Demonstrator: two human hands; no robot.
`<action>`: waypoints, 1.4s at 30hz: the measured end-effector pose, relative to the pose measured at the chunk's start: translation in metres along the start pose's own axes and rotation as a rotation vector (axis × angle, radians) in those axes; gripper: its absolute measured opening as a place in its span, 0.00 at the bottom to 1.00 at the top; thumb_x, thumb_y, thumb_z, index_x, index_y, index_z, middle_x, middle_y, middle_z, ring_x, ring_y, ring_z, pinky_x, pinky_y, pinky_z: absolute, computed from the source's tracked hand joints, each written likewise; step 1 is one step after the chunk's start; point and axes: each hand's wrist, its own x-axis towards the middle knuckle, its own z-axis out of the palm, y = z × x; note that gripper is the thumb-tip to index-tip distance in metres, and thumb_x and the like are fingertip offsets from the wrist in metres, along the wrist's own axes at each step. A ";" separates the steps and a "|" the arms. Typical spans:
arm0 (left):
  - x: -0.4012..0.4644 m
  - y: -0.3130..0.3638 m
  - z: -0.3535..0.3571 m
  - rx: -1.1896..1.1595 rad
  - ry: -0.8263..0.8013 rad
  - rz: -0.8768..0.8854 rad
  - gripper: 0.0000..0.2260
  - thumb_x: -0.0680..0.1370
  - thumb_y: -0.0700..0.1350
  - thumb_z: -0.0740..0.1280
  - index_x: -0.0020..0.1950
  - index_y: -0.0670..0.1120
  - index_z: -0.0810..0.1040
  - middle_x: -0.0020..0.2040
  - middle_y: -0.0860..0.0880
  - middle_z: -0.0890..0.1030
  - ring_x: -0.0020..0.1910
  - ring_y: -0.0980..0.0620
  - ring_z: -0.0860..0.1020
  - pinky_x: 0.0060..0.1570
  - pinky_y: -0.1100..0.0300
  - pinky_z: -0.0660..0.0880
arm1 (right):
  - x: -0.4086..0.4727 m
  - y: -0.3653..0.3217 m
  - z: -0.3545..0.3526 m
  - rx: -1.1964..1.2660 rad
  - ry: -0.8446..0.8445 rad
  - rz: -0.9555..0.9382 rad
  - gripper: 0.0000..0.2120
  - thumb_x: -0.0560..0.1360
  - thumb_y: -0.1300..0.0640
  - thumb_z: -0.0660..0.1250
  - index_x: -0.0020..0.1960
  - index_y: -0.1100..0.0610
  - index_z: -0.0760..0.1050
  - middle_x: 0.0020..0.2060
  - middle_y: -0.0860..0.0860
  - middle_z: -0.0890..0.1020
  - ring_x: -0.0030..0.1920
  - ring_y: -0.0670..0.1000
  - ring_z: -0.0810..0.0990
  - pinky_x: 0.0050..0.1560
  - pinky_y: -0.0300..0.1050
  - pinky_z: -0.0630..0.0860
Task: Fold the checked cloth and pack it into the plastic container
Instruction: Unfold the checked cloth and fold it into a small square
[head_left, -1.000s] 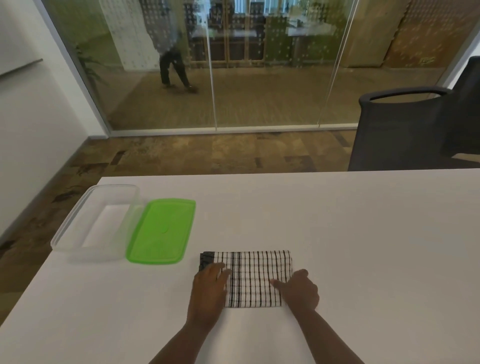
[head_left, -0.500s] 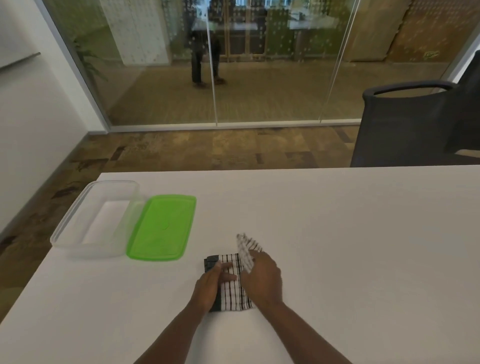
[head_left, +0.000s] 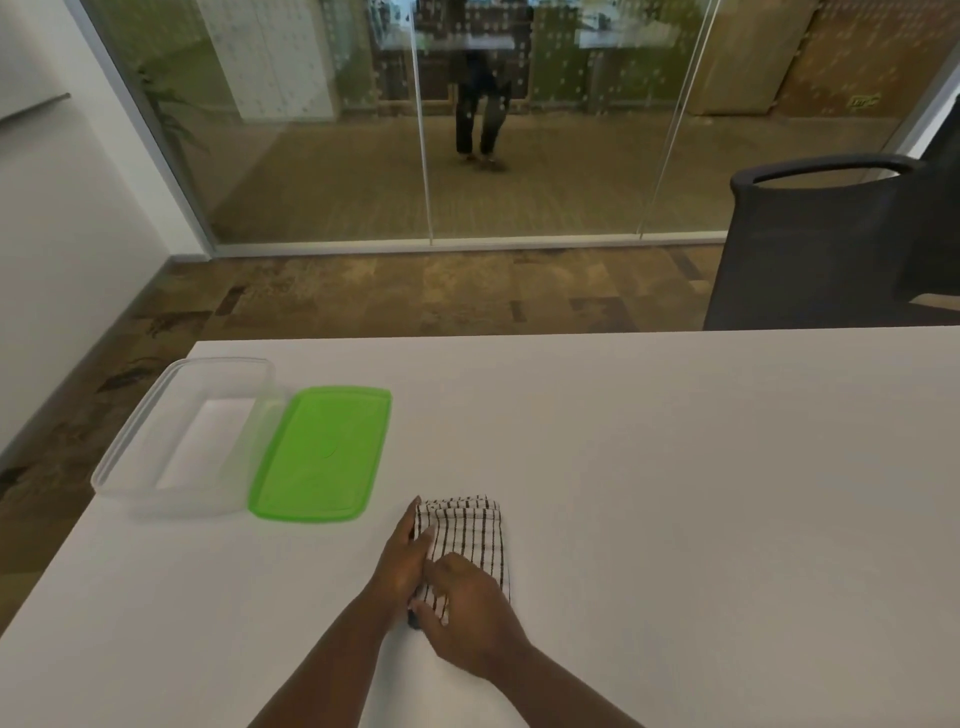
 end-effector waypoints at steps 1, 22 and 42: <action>0.001 -0.001 0.000 0.008 0.004 0.012 0.22 0.81 0.38 0.56 0.75 0.47 0.58 0.71 0.42 0.68 0.67 0.45 0.70 0.68 0.53 0.67 | -0.001 0.004 -0.003 0.019 0.074 -0.031 0.13 0.73 0.57 0.61 0.55 0.57 0.77 0.48 0.56 0.80 0.50 0.53 0.77 0.49 0.38 0.69; -0.002 -0.016 -0.008 0.001 -0.030 0.117 0.23 0.80 0.34 0.55 0.74 0.45 0.57 0.73 0.42 0.65 0.70 0.47 0.66 0.70 0.53 0.62 | 0.072 0.049 -0.073 0.248 -0.401 0.240 0.18 0.71 0.55 0.71 0.59 0.58 0.76 0.55 0.55 0.81 0.58 0.55 0.77 0.63 0.52 0.72; -0.003 -0.015 -0.004 0.105 -0.051 0.127 0.21 0.81 0.36 0.53 0.74 0.45 0.58 0.72 0.43 0.65 0.68 0.50 0.67 0.70 0.56 0.62 | 0.073 0.050 -0.071 0.413 -0.283 0.328 0.13 0.74 0.49 0.66 0.39 0.58 0.75 0.41 0.49 0.74 0.45 0.48 0.73 0.41 0.37 0.68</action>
